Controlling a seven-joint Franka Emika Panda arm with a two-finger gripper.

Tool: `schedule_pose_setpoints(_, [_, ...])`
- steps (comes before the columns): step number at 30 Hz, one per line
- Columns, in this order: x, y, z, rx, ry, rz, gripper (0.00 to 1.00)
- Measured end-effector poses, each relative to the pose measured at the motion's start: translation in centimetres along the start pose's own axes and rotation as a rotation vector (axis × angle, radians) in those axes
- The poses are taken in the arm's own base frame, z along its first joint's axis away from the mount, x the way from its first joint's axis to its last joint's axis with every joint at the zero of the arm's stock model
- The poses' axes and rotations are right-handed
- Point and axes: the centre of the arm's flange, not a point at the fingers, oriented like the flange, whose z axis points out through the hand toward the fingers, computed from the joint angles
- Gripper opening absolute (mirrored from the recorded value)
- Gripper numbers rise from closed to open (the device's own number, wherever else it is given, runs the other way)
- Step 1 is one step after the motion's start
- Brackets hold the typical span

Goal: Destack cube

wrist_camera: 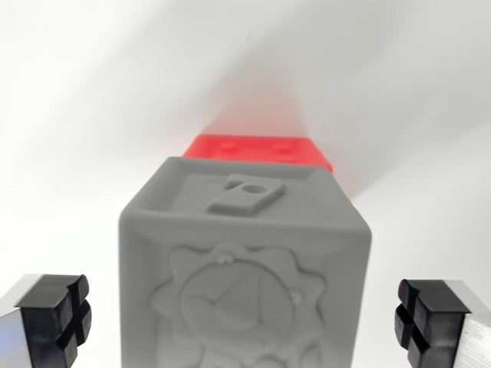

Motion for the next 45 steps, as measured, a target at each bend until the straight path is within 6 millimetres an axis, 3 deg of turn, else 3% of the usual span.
schedule_pose_setpoints(12, [0.0, 0.0, 1.6, 0.001, 0.000, 0.000, 1.00])
schedule_pose_setpoints(13, [0.0, 0.0, 1.7, 0.001, 0.000, 0.001, 0.00])
schedule_pose_setpoints(45, [0.0, 0.0, 1.6, 0.002, 0.000, 0.002, 0.00])
